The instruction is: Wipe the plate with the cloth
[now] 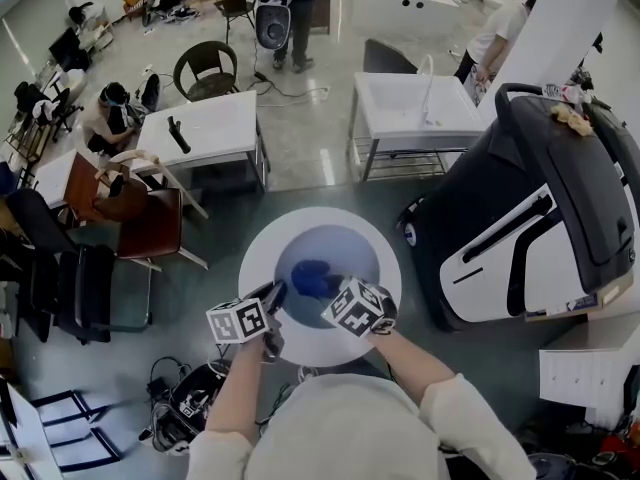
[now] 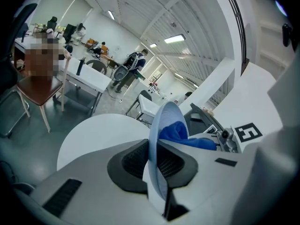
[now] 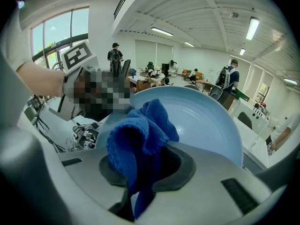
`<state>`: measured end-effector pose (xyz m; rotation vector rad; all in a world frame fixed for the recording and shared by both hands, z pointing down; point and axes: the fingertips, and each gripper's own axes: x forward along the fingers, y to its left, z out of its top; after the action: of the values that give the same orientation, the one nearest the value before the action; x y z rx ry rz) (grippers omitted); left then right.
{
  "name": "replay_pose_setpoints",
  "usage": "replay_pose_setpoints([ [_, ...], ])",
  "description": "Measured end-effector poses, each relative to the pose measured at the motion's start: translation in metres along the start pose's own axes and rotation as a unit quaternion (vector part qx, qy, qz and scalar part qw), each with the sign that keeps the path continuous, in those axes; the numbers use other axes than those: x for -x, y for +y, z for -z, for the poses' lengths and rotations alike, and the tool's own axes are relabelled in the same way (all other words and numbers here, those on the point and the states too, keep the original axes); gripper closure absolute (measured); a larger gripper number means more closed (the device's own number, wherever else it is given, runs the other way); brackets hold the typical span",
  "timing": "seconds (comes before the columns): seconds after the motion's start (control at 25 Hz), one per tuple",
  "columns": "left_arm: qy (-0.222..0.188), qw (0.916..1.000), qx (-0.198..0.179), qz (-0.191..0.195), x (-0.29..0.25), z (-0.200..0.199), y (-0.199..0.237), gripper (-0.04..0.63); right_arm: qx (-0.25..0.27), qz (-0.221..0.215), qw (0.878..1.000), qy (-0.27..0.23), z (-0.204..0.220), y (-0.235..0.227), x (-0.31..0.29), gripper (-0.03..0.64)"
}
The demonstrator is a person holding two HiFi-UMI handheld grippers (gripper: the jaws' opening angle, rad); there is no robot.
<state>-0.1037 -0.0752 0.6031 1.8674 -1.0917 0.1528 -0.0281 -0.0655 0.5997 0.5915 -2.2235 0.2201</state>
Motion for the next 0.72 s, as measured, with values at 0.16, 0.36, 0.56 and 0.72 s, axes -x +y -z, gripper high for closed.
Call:
replay_pose_setpoints([
  [0.16, -0.008, 0.9998, 0.015, 0.001, -0.002, -0.004, 0.005, 0.548, 0.006, -0.014, 1.000, 0.027, 0.027, 0.009, 0.000, 0.523],
  [0.36, -0.006, 0.9996, 0.026, -0.001, -0.001, -0.001, 0.009, 0.548, -0.009, -0.001, 0.999, 0.051, 0.054, -0.004, 0.009, 0.523],
  [0.56, -0.005, 0.9988, 0.049, -0.001, 0.000, 0.008, 0.016, 0.548, -0.026, 0.028, 0.998, 0.048, 0.061, -0.027, 0.018, 0.523],
  [0.72, -0.008, 0.9971, 0.075, -0.004, 0.000, 0.014, 0.022, 0.548, -0.038, 0.035, 0.998, 0.031, 0.055, -0.033, 0.019, 0.523],
])
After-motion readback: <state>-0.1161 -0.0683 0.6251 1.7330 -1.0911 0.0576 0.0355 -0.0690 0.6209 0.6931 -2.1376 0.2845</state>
